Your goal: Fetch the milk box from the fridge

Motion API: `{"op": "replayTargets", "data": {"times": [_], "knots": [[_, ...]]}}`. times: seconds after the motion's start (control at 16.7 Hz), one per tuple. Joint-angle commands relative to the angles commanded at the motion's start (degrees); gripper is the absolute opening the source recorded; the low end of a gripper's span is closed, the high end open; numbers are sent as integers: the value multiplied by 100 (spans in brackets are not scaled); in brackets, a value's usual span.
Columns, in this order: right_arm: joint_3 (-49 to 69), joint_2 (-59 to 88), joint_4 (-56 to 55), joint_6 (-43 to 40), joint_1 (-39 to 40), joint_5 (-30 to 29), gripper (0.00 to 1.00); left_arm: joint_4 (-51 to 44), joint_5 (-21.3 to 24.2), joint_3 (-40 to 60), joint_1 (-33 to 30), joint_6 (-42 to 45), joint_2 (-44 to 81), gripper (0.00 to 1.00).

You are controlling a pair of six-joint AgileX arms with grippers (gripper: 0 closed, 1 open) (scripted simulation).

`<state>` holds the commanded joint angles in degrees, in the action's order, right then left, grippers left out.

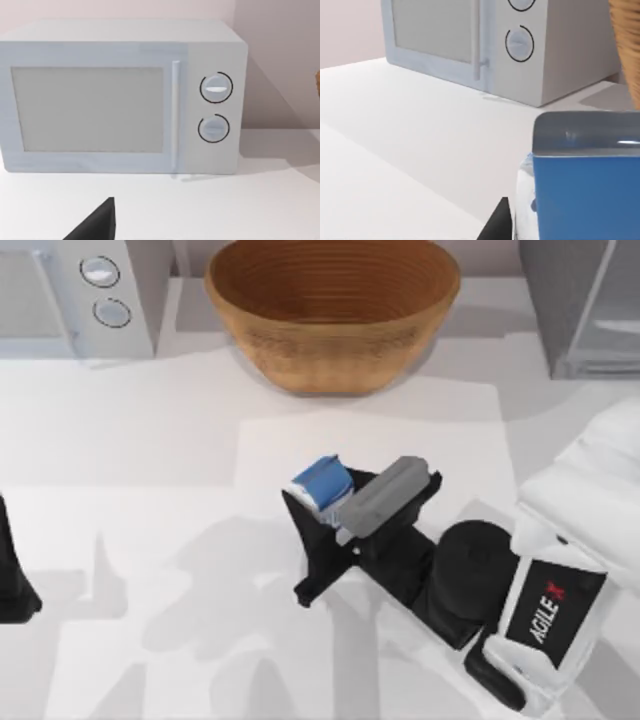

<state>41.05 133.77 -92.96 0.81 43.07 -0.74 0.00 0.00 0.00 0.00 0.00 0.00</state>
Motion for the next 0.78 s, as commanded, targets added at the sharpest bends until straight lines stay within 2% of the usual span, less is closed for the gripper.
{"op": "replayTargets", "data": {"times": [0.42,0.78], "knots": [[0,0,0,0,0,0,98,0,0,0,0,0,0,100],[0,0,0,0,0,0,100,0,0,0,0,0,0,100]]}}
